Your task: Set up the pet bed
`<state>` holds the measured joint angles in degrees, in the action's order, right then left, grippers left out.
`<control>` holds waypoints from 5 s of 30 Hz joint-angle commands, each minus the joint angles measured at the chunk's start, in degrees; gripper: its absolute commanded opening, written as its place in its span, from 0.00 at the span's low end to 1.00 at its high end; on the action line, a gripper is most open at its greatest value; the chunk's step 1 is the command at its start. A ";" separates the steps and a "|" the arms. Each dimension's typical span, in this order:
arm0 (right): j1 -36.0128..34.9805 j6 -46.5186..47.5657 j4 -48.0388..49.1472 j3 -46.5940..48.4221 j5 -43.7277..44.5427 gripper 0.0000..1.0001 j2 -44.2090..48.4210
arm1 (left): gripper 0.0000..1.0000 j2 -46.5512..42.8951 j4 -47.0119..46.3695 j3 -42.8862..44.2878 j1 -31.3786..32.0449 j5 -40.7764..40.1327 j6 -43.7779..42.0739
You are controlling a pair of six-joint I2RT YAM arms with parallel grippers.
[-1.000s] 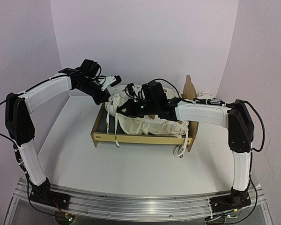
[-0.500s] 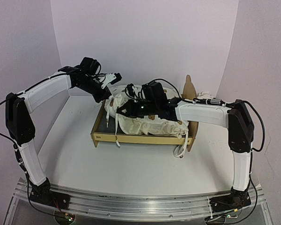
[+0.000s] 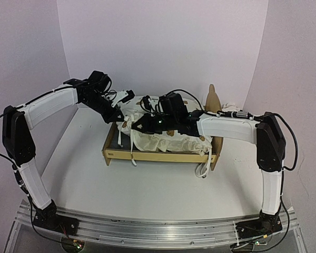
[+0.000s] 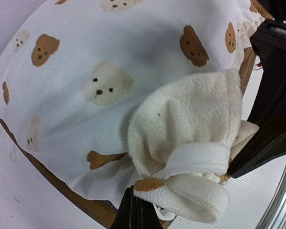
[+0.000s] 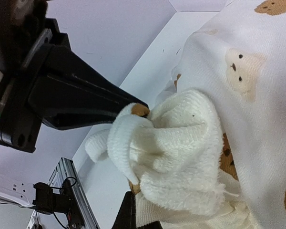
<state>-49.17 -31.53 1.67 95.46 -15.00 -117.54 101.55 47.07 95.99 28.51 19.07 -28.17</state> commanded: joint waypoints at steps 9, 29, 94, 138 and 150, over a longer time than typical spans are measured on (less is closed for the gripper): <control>0.07 0.42 0.69 -0.97 0.07 0.00 2.44 | 0.00 -0.78 0.48 0.76 0.18 4.44 4.90; 0.06 1.31 0.14 -0.73 0.30 0.00 2.40 | 0.00 -2.14 2.50 3.01 0.15 3.07 3.82; 0.28 1.42 -0.15 2.63 0.71 0.00 -2.67 | 0.71 -5.76 8.01 -3.98 -4.96 10.06 -12.39; 1.05 1.88 -0.25 1.14 1.09 0.00 -1.62 | 0.53 -10.23 -33.31 -46.12 10.91 -9.73 -10.87; 1.08 2.52 -0.27 1.45 1.62 0.00 -1.45 | 0.30 -3.66 -37.07 -46.84 12.62 -15.26 -12.13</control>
<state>-48.51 -29.95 0.16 96.01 -14.20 -119.90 97.47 13.32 49.71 41.32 6.04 -40.47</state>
